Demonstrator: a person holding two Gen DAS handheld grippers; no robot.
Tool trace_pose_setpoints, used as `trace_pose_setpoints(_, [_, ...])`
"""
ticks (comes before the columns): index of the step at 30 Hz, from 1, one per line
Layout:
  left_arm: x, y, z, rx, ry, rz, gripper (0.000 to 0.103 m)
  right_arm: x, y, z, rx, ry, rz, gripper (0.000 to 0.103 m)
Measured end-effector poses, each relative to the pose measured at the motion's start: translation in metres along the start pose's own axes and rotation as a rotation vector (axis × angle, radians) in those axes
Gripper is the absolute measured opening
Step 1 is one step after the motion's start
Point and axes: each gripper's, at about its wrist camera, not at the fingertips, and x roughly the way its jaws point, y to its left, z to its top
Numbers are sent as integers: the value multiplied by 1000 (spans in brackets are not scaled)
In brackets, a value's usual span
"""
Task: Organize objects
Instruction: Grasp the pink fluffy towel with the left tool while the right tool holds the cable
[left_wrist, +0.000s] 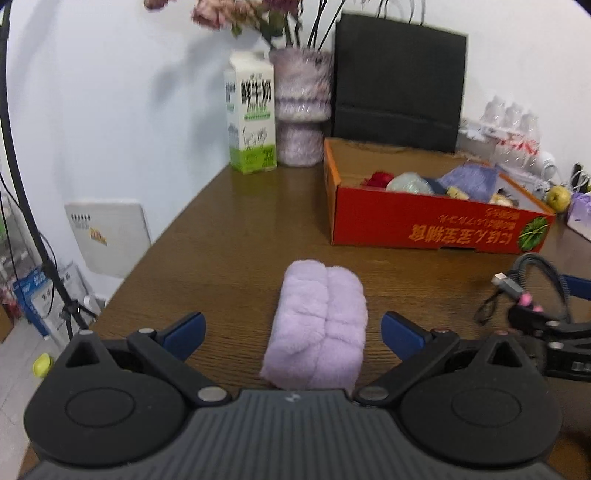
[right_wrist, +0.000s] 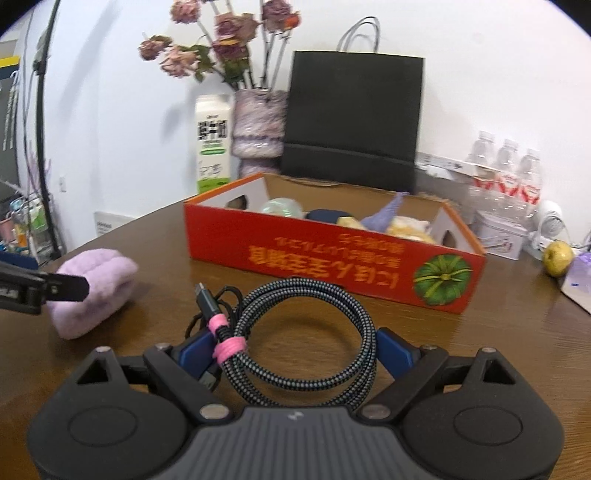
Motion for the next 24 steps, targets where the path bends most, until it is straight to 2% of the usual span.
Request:
trace_pose_setpoints(4, [23, -7, -5, 4, 50, 61, 103, -1, -9, 0, 11, -5, -13, 92])
trace_pose_setpoints(12, [42, -16, -10, -13, 59, 73, 102, -1, -12, -1, 19, -13, -12, 92])
trace_pose_setpoints(15, [45, -17, -10, -27, 48, 69, 92, -3, -11, 0, 13, -22, -9, 92])
trace_pose_setpoints(17, [44, -15, -9, -41, 34, 71, 73, -4, -9, -1, 10, -26, -7, 92])
trace_pose_setpoints(18, [43, -14, -8, -50, 28, 68, 69, -5, -9, -1, 8, -29, -6, 92])
trace_pose_setpoints(19, [41, -13, -8, -58, 23, 60, 54, -5, -9, -1, 7, -32, -5, 92])
trace_pose_setpoints(20, [40, -12, -7, -68, 17, 53, 50, -6, -9, -1, 7, -35, -5, 92])
trace_pose_setpoints(22, [36, -9, -8, -96, 7, 16, 45, -7, -9, -1, 10, -42, -6, 92])
trace_pose_setpoints(24, [33, -9, -8, -102, -9, 10, 41, -8, -8, -1, 12, -46, -7, 92])
